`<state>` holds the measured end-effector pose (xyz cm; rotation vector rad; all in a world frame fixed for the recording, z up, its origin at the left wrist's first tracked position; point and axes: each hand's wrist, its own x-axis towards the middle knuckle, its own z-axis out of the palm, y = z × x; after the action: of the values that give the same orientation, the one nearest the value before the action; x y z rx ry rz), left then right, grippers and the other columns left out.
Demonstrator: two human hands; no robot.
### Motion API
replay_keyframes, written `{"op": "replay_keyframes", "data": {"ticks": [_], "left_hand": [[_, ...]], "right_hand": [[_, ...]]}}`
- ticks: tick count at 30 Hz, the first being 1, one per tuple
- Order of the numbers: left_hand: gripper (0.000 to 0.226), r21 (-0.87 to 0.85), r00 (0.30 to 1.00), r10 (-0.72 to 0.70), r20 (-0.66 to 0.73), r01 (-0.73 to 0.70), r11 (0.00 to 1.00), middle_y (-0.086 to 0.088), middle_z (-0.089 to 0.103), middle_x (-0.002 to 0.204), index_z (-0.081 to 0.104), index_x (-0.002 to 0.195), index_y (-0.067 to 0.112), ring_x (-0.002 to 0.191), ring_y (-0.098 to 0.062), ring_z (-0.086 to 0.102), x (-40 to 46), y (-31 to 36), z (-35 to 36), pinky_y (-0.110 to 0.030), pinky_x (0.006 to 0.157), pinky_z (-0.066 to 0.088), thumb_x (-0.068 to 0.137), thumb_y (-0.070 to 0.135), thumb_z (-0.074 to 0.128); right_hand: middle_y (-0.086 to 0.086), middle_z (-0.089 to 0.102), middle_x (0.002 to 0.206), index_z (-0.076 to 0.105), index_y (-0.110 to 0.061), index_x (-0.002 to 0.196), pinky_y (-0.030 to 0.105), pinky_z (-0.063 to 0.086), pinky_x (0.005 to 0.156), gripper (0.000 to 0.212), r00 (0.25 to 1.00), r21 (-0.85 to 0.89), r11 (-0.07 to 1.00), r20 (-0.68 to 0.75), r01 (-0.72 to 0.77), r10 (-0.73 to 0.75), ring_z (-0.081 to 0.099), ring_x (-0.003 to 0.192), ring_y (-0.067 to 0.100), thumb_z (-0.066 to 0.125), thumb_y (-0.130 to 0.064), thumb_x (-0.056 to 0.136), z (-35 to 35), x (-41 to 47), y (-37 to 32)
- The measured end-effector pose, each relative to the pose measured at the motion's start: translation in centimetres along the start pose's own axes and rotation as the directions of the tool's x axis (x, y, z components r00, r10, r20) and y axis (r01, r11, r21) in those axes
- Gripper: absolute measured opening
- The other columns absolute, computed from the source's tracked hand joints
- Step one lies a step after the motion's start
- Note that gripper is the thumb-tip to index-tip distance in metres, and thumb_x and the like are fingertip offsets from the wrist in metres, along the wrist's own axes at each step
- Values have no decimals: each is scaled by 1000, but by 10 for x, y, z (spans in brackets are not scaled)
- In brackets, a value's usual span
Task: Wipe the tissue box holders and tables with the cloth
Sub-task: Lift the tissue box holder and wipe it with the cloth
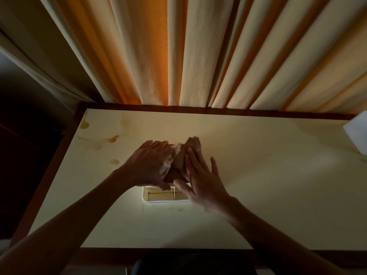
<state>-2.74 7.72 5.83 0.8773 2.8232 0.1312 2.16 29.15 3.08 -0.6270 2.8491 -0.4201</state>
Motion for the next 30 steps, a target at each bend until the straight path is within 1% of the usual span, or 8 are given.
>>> {"op": "replay_keyframes", "data": {"ticks": [5,11,15,17,23,25,27,30], "left_hand": [[113,1,994,-59,-93,60,998,0,54,125,35,138,20,110,-20,54,2,5,4,-38,102,45,50,85,64],[116,33,994,-92,-60,94,995,-3,48,134,38,139,19,118,-23,50,1,6,3,-36,105,40,49,87,63],[118,-4,995,-86,-58,86,996,-4,47,137,35,143,19,121,-25,49,2,5,3,-38,107,39,51,84,67],[116,-20,995,-88,-53,87,996,-4,47,136,35,142,19,121,-25,49,1,6,3,-39,107,38,51,81,70],[115,19,991,-98,-95,101,995,-5,52,131,37,138,17,116,-25,54,3,8,4,-39,103,43,48,86,61],[117,12,989,-107,-97,109,994,-6,51,134,38,137,17,117,-26,53,2,9,4,-38,104,42,47,89,57],[117,-4,990,-107,-96,107,994,-8,50,137,40,138,17,119,-27,52,1,9,5,-38,105,41,47,87,64],[118,-29,993,-103,-61,102,994,-6,42,145,35,144,18,128,-26,44,1,11,2,-36,111,33,51,82,71]], "right_hand": [[3,-11,167,-5,-17,159,61,0,121,101,999,14,1000,-44,-22,23,-21,152,19,-5,-84,83,-5,24,1],[15,8,166,12,-4,156,62,14,118,96,996,-78,997,-93,-5,-2,4,154,30,15,-77,95,19,-30,-7],[4,-18,165,-6,-11,158,58,5,123,102,1000,23,1000,14,-9,9,-23,151,18,-4,-83,85,6,-8,3],[0,-23,164,-11,-15,158,57,3,123,105,1000,81,997,10,-7,6,-28,149,13,-9,-85,80,-1,11,8],[3,-18,165,-8,-15,158,56,1,123,105,999,96,994,-21,-46,48,-23,151,18,-7,-86,81,1,12,-1],[8,-12,166,-1,-8,158,57,4,122,101,997,26,999,-61,-46,47,-15,153,25,3,-82,89,13,-10,-6],[13,-5,166,5,-3,157,56,11,119,97,994,-15,999,-101,-39,37,-4,154,31,12,-77,94,24,-26,-8],[14,-5,166,3,-3,157,52,21,121,100,997,60,998,-80,-15,20,-6,154,30,9,-80,92,22,-14,1]]}}
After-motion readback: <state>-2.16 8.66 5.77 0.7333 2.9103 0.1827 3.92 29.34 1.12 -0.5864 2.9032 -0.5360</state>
